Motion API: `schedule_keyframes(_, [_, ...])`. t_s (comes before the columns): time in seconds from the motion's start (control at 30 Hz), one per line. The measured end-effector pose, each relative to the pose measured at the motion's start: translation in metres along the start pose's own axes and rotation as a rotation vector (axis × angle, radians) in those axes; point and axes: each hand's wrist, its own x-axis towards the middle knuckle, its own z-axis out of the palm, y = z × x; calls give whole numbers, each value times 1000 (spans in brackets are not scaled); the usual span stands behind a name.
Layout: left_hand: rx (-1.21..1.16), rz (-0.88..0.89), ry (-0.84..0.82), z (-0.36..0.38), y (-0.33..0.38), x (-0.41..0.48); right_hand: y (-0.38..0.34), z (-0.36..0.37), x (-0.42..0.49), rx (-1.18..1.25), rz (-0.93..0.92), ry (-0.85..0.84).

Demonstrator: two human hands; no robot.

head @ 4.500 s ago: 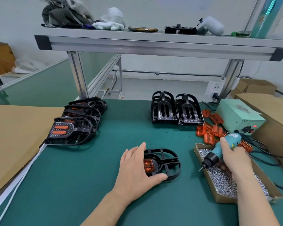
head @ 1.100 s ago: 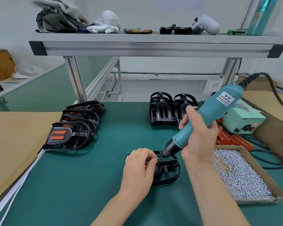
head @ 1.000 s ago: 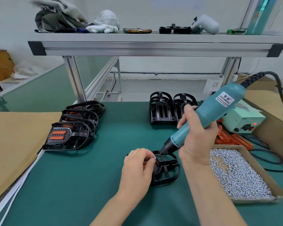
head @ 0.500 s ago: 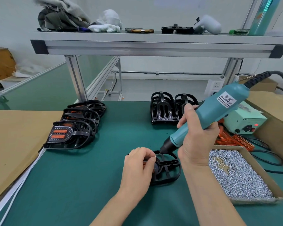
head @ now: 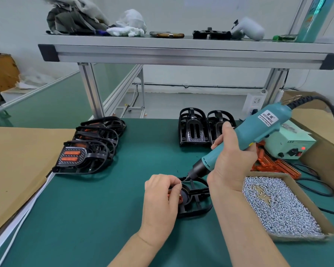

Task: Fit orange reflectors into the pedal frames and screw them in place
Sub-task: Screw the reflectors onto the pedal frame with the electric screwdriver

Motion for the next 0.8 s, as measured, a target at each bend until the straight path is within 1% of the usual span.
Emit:
schedule_keyframes(0.1, [67, 104, 59, 2, -3, -1, 1, 3, -1, -13, -3, -30])
schedule_keyframes(0.27, [75, 104, 58, 2, -11, -3, 5, 6, -8, -40, -51, -156])
schedule_keyframes(0.43, [75, 98, -6, -2, -14, -3, 10, 9, -14, -62, -79, -234])
schedule_keyframes(0.5, [66, 56, -57, -6, -17, -3, 11, 11, -14, -65, -71, -239])
schedule_keyframes(0.57, [89, -15, -152, -12, -25, -3, 12, 12, -12, -67, -60, -246])
schedule_keyframes(0.7, [170, -118, -512, -25, -50, -5, 18, 14, -12, -92, -45, -316])
schedule_keyframes(0.73, [168, -142, -551, -26, -54, -5, 21, 15, -14, -102, -40, -333])
schedule_keyframes(0.8, [143, -184, -566, -26, -57, -4, 29, 16, -20, -119, -21, -358])
